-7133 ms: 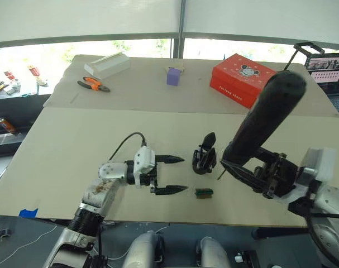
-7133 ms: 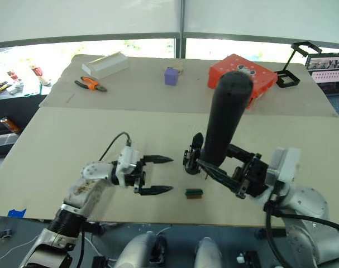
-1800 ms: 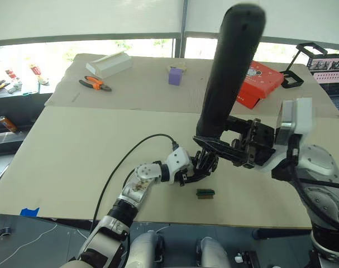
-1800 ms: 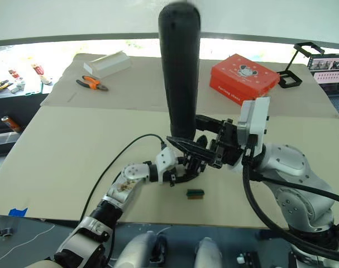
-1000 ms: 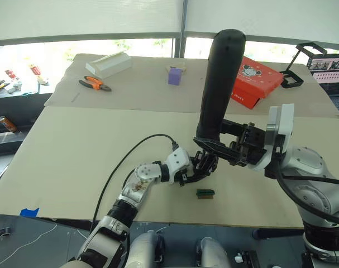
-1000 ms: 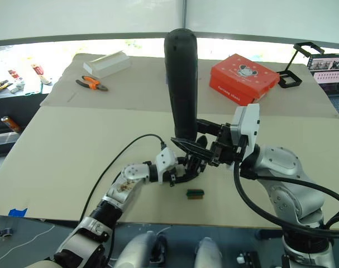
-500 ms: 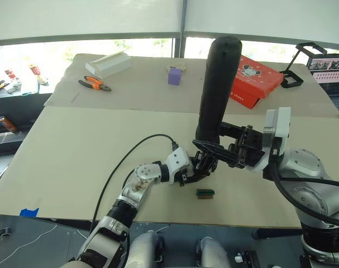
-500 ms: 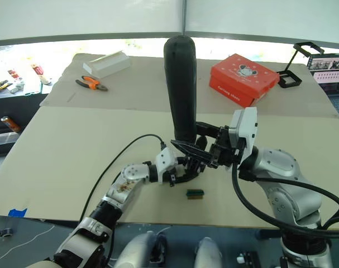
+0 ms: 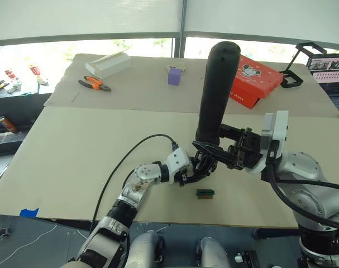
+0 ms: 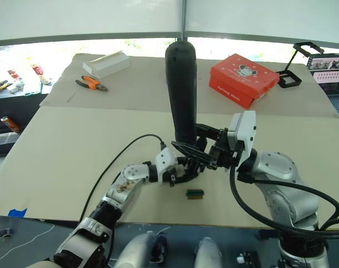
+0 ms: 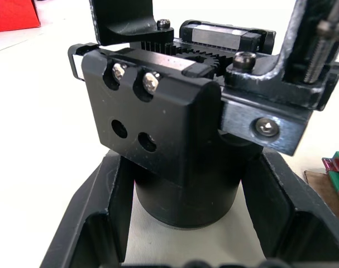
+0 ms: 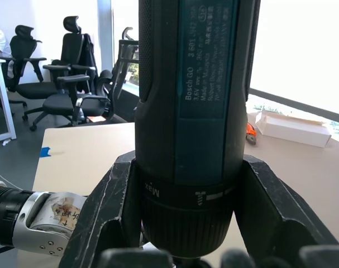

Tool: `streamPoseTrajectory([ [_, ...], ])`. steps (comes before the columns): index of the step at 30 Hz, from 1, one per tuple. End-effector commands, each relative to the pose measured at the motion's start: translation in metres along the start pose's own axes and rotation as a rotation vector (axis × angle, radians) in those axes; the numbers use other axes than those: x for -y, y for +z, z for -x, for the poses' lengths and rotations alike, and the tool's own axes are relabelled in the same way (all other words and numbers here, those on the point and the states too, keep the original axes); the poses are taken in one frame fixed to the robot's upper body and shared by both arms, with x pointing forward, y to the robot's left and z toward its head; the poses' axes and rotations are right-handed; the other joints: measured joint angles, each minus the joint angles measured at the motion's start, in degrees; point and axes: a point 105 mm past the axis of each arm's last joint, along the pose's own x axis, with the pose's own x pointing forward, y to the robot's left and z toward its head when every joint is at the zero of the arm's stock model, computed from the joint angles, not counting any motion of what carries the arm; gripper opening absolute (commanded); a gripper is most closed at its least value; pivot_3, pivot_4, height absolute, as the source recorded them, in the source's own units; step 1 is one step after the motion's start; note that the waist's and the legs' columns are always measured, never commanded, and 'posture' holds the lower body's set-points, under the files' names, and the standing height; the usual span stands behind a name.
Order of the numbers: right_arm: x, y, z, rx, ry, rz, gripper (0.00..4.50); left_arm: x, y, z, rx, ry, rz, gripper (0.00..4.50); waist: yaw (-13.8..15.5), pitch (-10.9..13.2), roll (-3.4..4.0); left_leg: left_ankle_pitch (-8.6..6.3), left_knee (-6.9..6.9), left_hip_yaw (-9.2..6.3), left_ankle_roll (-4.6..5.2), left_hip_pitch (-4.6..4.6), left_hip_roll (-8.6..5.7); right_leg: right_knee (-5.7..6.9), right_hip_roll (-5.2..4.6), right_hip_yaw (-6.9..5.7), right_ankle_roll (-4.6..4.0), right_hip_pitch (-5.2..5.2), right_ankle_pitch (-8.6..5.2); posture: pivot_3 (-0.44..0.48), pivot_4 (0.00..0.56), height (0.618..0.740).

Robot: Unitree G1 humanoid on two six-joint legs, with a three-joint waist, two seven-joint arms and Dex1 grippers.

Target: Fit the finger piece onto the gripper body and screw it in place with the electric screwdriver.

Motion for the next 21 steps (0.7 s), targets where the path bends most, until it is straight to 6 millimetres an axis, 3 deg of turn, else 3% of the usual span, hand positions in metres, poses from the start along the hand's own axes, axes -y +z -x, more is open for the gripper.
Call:
streamPoseTrajectory([
  [1, -0.0026, 0.0126, 0.0013, 0.051, 0.007, 0.056, 1.94, 0.0112, -0.0114, -0.0020, -0.039, -0.035, 0.026, 2.28, 0.00, 0.00, 0.00, 0.00, 0.00, 0.00, 0.00, 0.00, 0.00, 0.00, 0.00, 0.00, 0.00, 0.00, 0.00, 0.000, 0.150, 0.740],
  [21, -0.0062, 0.0067, 0.0002, 0.058, 0.001, 0.034, 1.94, 0.0119, -0.0110, -0.0016, -0.039, -0.034, 0.032, 2.28, -0.03, 0.00, 0.00, 0.00, 0.00, 0.00, 0.00, 0.00, 0.00, 0.00, 0.01, 0.00, 0.00, 0.00, 0.00, 0.000, 0.150, 0.740],
])
